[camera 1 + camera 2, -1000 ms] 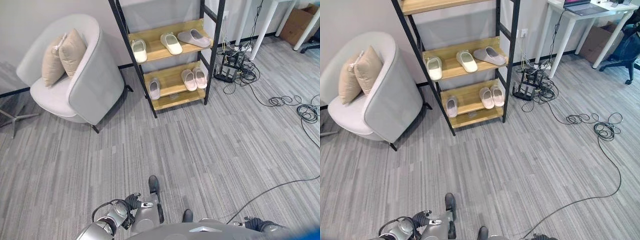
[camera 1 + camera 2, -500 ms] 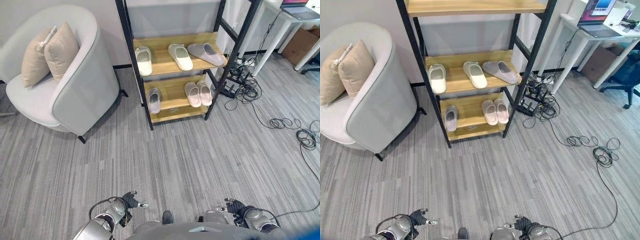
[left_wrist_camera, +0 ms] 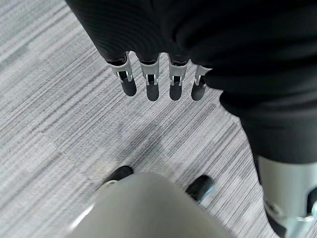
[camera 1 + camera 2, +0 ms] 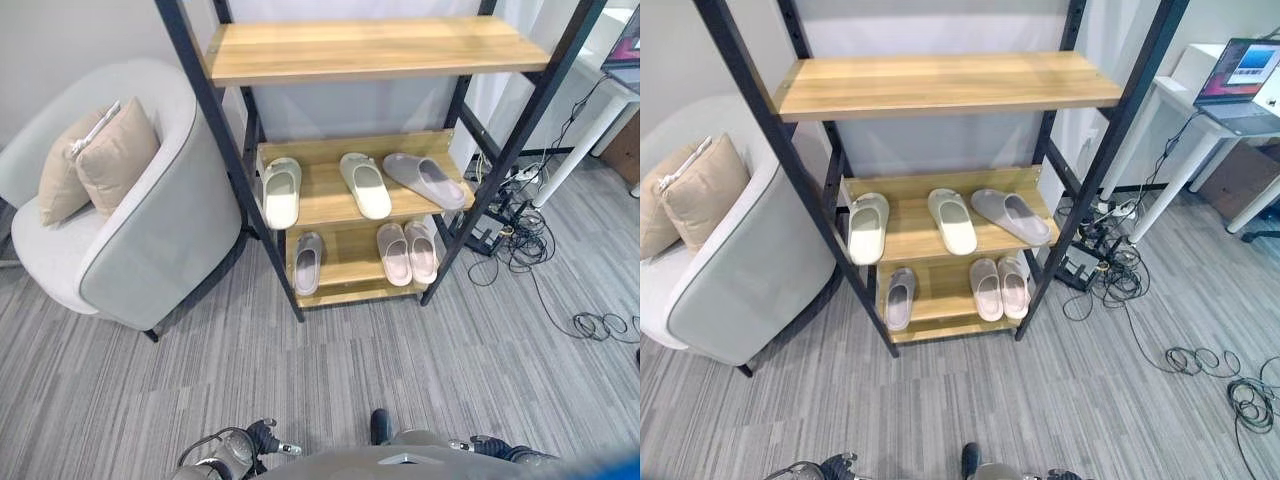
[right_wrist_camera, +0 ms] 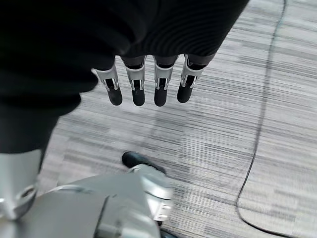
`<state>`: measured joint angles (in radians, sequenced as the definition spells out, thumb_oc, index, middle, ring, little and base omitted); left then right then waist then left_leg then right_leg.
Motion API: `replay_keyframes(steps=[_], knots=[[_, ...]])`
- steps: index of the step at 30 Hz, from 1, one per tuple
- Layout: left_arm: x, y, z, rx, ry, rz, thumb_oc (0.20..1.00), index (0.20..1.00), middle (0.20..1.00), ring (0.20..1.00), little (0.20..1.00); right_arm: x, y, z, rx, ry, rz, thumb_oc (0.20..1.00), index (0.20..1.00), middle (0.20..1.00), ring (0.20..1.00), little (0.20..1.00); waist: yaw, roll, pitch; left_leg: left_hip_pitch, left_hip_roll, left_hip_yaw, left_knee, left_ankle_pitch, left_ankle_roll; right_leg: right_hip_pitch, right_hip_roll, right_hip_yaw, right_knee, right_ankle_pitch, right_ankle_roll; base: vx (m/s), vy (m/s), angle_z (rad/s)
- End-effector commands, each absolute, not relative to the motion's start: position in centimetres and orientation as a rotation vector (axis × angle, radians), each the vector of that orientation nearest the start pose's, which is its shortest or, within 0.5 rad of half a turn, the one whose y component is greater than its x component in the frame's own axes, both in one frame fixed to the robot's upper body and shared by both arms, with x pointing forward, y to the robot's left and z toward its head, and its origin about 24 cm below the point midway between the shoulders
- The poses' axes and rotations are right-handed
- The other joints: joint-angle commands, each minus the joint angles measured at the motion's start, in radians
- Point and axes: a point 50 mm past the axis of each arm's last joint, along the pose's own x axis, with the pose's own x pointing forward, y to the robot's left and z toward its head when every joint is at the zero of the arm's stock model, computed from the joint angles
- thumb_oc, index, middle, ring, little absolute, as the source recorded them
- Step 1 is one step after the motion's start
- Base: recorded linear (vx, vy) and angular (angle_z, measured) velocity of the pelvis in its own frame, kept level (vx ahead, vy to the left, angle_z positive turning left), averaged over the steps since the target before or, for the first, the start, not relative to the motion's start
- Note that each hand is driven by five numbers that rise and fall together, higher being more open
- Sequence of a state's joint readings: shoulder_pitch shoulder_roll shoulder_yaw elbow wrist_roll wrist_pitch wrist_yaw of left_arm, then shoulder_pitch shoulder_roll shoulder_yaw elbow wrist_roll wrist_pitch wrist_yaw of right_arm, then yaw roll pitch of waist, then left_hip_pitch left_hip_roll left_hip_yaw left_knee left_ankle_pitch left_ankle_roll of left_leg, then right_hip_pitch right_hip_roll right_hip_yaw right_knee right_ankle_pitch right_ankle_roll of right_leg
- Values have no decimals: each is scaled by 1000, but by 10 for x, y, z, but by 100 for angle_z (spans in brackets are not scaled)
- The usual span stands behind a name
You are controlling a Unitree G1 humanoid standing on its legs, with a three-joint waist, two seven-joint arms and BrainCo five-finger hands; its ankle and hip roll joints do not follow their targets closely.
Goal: Arrange the slippers neatly on the shoe rack.
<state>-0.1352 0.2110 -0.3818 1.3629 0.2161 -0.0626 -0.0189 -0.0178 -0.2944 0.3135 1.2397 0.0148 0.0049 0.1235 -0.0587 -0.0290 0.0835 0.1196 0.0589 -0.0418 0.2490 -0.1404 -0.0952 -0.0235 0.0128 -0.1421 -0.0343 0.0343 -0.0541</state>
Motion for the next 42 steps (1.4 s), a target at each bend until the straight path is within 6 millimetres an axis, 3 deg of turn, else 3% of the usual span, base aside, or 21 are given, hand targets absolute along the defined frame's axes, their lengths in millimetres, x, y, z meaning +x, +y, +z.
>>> replay_keyframes(steps=[1, 2, 3, 6, 7, 9, 10, 14, 18, 19, 22, 27, 28, 33, 35, 36, 37, 39, 41, 42], knots=[[141, 209, -153, 690, 1079, -349, 1000, 1000, 1000, 1000, 1000, 91, -251, -157, -412, 1283, 154, 1000, 1000, 1000, 1000, 1000, 0, -29, 24, -116, -20, 56, 83, 105, 18, -1, -55, 21, 96, -74, 97, -29, -247, 89], [151, 204, -150, 718, 1037, -370, 1000, 1000, 1000, 1000, 1000, 98, -253, -155, -423, 1263, 145, 1000, 1000, 1000, 1000, 1000, 6, -43, 44, -172, 19, 113, 176, 126, 25, 24, -55, 0, 93, -97, 77, -4, -214, 85], [154, 201, -149, 725, 1019, -385, 1000, 1000, 1000, 1000, 1000, 100, -253, -155, -432, 1255, 150, 1000, 1000, 1000, 1000, 1000, 8, -44, 48, -189, 38, 135, 184, 123, 31, 35, -54, -8, 94, -106, 74, 53, -152, 88], [153, 194, -150, 722, 1007, -402, 1000, 1000, 1000, 1000, 1000, 104, -251, -154, -460, 1234, 166, 1000, 1000, 1000, 1000, 1000, 23, -48, 46, -187, 52, 141, 24, 74, 48, 61, -63, -18, 88, -127, 86, 134, 22, 14], [151, 195, -151, 724, 1009, -391, 1000, 1000, 1000, 1000, 1000, 105, -248, -154, -470, 1221, 177, 1000, 1000, 1000, 1000, 1000, 39, -47, 44, -210, 70, 77, -123, 143, 32, 76, -60, -16, 83, -138, 90, 176, 82, -17], [149, 197, -151, 723, 1018, -382, 1000, 1000, 1000, 1000, 1000, 104, -246, -155, -472, 1219, 183, 1000, 1000, 1000, 1000, 1000, 54, -40, 53, -245, 83, 17, -205, 227, 19, 96, -54, -11, 80, -146, 90, 176, 108, -22], [138, 201, -155, 733, 1062, -379, 1000, 1000, 1000, 1000, 1000, 102, -241, -157, -473, 1223, 199, 1000, 1000, 1000, 1000, 1000, 55, -28, 40, -200, 89, -4, -283, 231, 9, 111, -47, 4, 77, -156, 99, 274, 211, -50], [110, 219, -162, 731, 1181, -331, 1000, 1000, 1000, 1000, 1000, 98, -231, -160, -449, 1223, 210, 1000, 1000, 1000, 1000, 1000, 53, -25, 1, -118, 61, 14, -322, 214, 16, 132, -73, 42, 71, -136, 118, 236, 227, -72], [116, 223, -159, 704, 1147, -257, 1000, 1000, 1000, 1000, 1000, 124, -244, -148, -380, 1098, 47, 1000, 1000, 1000, 1000, 1000, 38, -16, -32, -70, 38, 59, -336, 183, 35, 145, -101, 76, 38, -106, 149, 134, 182, -28], [132, 217, -154, 706, 1072, -263, 1000, 1000, 1000, 1000, 1000, 141, -250, -137, -404, 1005, 13, 1000, 1000, 1000, 1000, 1000, 32, -10, -41, -61, 29, 69, -336, 167, 41, 148, -114, 79, 14, -94, 160, 66, 135, -2], [142, 209, -151, 701, 1013, -284, 1000, 1000, 1000, 1000, 1000, 162, -292, -108, -522, 868, -119, 1000, 1000, 1000, 1000, 1000, 24, -5, -47, -58, 20, 75, -336, 152, 46, 154, -124, 82, -17, -79, 173, 31, 95, 1], [137, 199, -154, 698, 1019, -350, 1000, 1000, 1000, 1000, 1000, 188, -334, -59, -577, 669, -292, 1000, 1000, 1000, 1000, 1000, 9, -4, -50, -91, 12, 80, -336, 148, 41, 148, -136, 62, -51, -63, 186, -23, 47, 0], [132, 197, -156, 699, 1033, -370, 1000, 1000, 1000, 1000, 1000, 196, -346, -43, -584, 601, -344, 1000, 1000, 1000, 1000, 1000, 7, -4, -49, -103, 9, 79, -336, 149, 40, 143, -139, 54, -53, -63, 189, -31, 37, 14], [130, 194, -158, 697, 1037, -386, 1000, 1000, 1000, 1000, 1000, 226, -361, 6, -527, 370, -470, 1000, 1000, 1000, 1000, 1000, 13, -2, -30, -141, -4, 69, -336, 153, 46, 115, -148, 41, -48, -56, 196, -24, 55, 7], [130, 191, -158, 694, 1036, -392, 1000, 1000, 1000, 1000, 1000, 238, -351, 11, -508, 328, -436, 1000, 1000, 1000, 1000, 1000, 19, -2, -27, -146, -9, 67, -336, 152, 48, 114, -151, 41, -48, -55, 197, 15, 62, 6], [132, 189, -158, 689, 1031, -388, 1000, 1000, 1000, 1000, 1000, 274, -319, 42, -515, 153, -383, 1000, 1000, 1000, 1000, 1000, 30, -2, -23, -153, -13, 65, -336, 157, 52, 109, -155, 37, -47, -51, 197, -2, 74, 3], [137, 187, -156, 674, 1010, -360, 1000, 1000, 1000, 1000, 1000, 261, -279, 25, -508, 118, -244, 1000, 1000, 1000, 1000, 1000, 22, 5, -15, -155, -15, 65, -336, 158, 56, 103, -157, 40, -44, -50, 198, 11, 89, -2], [137, 184, -156, 647, 999, -327, 1000, 1000, 1000, 1000, 1000, 235, -251, -10, -500, 200, -137, 1000, 1000, 1000, 1000, 1000, 6, 16, -6, -156, -18, 71, -336, 153, 59, 98, -159, 43, -42, -52, 200, 5, 88, 13], [144, 183, -153, 649, 956, -302, 1000, 1000, 1000, 1000, 1000, 232, -230, -19, -493, 205, -38, 1000, 1000, 1000, 1000, 1000, 7, 21, 3, -166, -21, 74, -336, 156, 60, 89, -160, 43, -44, -48, 200, 10, 83, 19], [144, 183, -153, 649, 956, -302, 1000, 1000, 1000, 1000, 1000, 232, -230, -19, -493, 205, -38, 1000, 1000, 1000, 1000, 1000, 7, 21, 3, -166, -21, 74, -336, 156, 60, 89, -160, 43, -44, -48, 200, 34, 62, -9]])
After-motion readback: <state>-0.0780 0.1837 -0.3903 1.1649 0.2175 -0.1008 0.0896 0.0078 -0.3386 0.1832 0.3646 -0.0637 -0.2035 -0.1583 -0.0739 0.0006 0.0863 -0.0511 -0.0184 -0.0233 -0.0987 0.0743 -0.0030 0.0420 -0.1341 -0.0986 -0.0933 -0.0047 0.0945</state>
